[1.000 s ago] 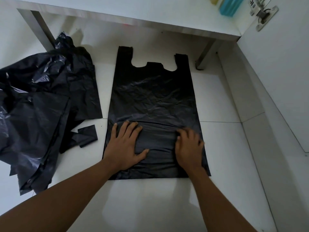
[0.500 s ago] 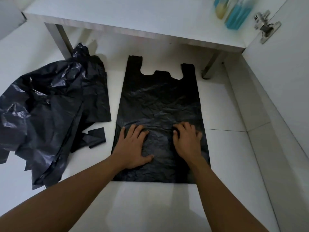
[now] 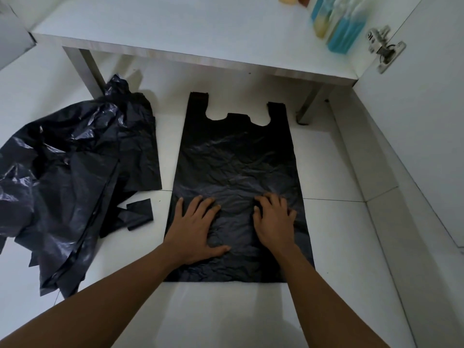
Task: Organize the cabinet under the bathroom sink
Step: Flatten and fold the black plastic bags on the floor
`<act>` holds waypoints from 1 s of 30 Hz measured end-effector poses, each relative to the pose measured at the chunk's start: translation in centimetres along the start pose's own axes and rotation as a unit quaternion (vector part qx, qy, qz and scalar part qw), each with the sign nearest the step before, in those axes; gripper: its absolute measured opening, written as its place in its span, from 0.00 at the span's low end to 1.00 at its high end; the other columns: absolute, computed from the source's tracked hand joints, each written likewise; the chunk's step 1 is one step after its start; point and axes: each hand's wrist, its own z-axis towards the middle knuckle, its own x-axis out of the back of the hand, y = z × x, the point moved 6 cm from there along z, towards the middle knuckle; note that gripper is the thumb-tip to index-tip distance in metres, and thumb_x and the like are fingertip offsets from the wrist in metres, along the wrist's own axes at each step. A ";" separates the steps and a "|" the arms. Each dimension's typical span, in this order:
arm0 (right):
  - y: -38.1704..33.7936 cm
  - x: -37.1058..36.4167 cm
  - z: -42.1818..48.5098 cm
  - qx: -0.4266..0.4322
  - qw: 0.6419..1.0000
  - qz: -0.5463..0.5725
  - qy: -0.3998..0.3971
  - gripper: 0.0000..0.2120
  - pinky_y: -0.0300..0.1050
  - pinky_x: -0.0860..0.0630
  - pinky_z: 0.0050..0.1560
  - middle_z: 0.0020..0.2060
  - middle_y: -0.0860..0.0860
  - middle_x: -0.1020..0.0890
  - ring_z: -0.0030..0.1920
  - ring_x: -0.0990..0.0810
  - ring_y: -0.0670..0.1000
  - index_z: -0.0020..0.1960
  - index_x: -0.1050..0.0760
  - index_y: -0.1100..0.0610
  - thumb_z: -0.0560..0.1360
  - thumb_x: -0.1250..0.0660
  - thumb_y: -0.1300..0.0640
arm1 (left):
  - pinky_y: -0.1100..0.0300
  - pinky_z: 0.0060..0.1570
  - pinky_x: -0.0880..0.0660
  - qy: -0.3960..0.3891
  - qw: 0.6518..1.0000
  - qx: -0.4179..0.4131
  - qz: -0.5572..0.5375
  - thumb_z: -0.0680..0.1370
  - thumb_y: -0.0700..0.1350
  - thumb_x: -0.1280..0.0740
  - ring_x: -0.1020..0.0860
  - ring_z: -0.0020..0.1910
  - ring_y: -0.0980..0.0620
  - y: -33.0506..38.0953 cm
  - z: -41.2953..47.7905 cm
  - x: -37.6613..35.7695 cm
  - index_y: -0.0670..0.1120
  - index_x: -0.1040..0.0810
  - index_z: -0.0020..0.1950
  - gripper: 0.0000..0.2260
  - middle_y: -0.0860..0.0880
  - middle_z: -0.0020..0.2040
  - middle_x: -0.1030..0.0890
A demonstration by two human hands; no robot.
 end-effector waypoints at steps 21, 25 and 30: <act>-22.3 1.0 5.1 0.236 0.961 0.110 -0.094 0.12 0.52 0.39 0.60 0.57 0.47 0.23 0.60 0.27 0.51 0.61 0.24 0.47 0.81 0.41 0.47 | 0.36 0.70 0.40 0.217 0.908 0.359 0.005 0.75 0.67 0.40 0.31 0.67 0.44 -16.4 -4.7 13.6 0.51 0.26 0.67 0.28 0.49 0.66 0.25; -30.6 -0.2 4.3 0.334 0.930 0.088 -0.125 0.12 0.56 0.38 0.62 0.64 0.48 0.27 0.65 0.30 0.53 0.62 0.25 0.48 0.80 0.39 0.50 | 0.39 0.68 0.40 0.214 0.813 0.537 -0.072 0.76 0.67 0.38 0.35 0.70 0.42 -20.5 -10.3 14.0 0.51 0.26 0.67 0.27 0.47 0.68 0.28; -36.0 -2.2 3.4 0.374 0.902 0.053 -0.208 0.26 0.68 0.43 0.70 0.77 0.49 0.40 0.75 0.42 0.57 0.76 0.39 0.47 0.80 0.38 0.51 | 0.40 0.63 0.38 0.094 0.811 0.573 -0.063 0.76 0.63 0.34 0.33 0.66 0.42 -22.6 -13.9 11.1 0.53 0.21 0.61 0.19 0.47 0.66 0.25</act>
